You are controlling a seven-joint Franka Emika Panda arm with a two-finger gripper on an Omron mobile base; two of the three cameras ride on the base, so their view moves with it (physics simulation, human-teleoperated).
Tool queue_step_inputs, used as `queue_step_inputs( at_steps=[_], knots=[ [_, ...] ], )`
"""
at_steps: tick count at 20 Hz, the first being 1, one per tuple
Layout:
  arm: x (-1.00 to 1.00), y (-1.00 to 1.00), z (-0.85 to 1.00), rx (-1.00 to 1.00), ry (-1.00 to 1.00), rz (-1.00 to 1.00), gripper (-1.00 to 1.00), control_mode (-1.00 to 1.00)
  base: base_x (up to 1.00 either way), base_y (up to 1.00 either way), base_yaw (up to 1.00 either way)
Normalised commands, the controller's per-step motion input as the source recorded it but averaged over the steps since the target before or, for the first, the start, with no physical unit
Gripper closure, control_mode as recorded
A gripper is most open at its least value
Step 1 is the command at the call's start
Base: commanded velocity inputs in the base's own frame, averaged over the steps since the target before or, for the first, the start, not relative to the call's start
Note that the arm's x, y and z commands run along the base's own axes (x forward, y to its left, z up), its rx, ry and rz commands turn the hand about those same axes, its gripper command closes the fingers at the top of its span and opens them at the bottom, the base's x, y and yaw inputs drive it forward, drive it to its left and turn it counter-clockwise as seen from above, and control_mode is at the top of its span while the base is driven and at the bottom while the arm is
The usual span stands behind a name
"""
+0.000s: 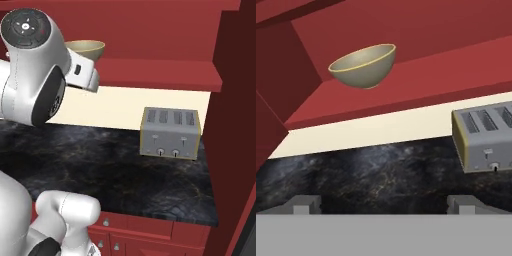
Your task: Move the bowls from the cabinet to the plates on the dining table.
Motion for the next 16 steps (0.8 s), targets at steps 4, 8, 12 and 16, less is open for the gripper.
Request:
queue_step_inputs(
  at_steps=[4,8,12,16],
  knots=[
    [0.46,0.20,0.09,0.04,0.00,0.01,-1.00,-1.00,0.00,0.00,0.00],
    [0.52,0.17,0.05,0.04,0.00,0.00,-1.00,-1.00,0.00,0.00,0.00],
    [0.52,0.12,0.00,0.06,-0.01,0.02,-1.00,-1.00,0.00,0.00,0.00],
    [0.52,0.12,0.00,0.03,-0.11,0.00,-1.00,-1.00,0.00,0.00,0.00]
  ],
)
